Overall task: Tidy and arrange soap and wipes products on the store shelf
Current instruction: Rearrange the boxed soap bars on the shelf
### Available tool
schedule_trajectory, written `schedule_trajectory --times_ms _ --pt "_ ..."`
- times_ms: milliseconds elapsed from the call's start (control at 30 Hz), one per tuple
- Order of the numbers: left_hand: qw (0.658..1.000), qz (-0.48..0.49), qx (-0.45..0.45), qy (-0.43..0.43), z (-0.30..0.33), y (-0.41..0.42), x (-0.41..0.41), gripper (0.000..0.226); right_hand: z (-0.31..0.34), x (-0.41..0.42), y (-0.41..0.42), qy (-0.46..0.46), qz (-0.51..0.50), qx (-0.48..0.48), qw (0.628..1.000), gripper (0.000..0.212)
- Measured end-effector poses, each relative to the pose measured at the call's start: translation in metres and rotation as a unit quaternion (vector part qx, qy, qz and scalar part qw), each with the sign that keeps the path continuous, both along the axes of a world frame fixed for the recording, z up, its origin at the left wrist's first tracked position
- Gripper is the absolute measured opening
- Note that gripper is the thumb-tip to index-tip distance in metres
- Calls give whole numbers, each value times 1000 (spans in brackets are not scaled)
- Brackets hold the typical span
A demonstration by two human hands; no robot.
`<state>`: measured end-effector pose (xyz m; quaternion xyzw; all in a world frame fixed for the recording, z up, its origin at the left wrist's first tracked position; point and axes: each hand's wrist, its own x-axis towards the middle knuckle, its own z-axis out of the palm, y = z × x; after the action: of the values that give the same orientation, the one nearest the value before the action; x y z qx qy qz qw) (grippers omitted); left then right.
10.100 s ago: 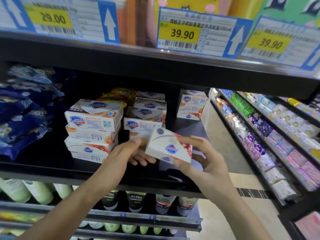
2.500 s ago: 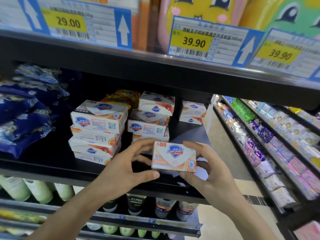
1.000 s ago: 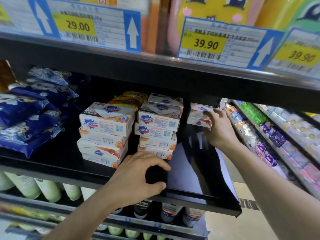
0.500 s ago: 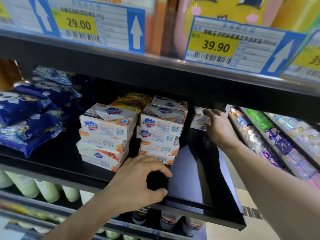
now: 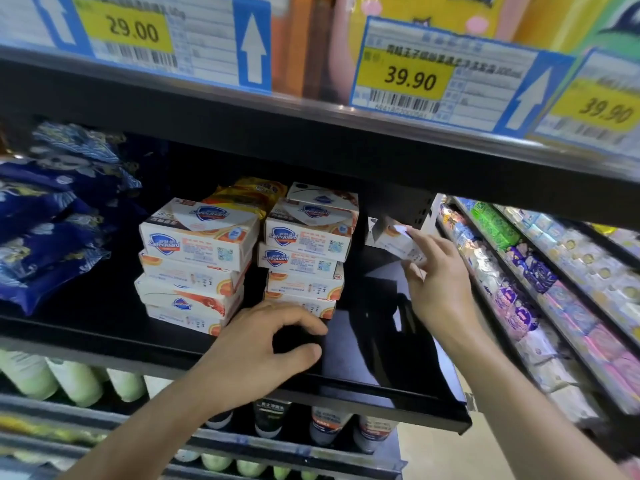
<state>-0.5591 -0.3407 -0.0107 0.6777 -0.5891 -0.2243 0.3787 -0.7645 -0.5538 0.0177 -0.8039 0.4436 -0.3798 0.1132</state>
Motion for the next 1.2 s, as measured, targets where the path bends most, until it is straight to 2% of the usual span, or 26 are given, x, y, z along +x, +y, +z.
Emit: schedule_trajectory --times_ms 100,200,333,633,800,867,933,1033,1100,1200 --pt "999 10 -6 40 2 0 -1 22 -11 -13 40 -51 24 23 998 55" --pt "999 8 4 35 3 1 -2 21 -19 -25 75 -83 42 21 995 54" --pt "999 10 20 43 5 2 -4 46 -26 -39 113 -118 55 -9 991 59" --pt "993 -16 24 118 20 5 -11 63 -40 -24 154 -56 102 -75 990 69" --pt "982 -16 33 184 21 4 -10 52 -41 -12 158 -53 131 -87 986 71" --pt "980 -17 43 194 20 5 -9 50 -39 -14 156 -71 138 -50 987 81" --pt "980 -6 36 194 19 5 -7 49 -34 -17 154 -122 154 35 980 87" --pt "977 5 19 213 17 5 -6 38 -19 -23 147 -214 165 210 940 72" --pt "973 7 12 231 17 5 -5 36 -7 -26 137 -233 175 318 902 63" --pt "972 2 17 236 17 6 -4 33 5 -24 123 -233 211 393 864 53"
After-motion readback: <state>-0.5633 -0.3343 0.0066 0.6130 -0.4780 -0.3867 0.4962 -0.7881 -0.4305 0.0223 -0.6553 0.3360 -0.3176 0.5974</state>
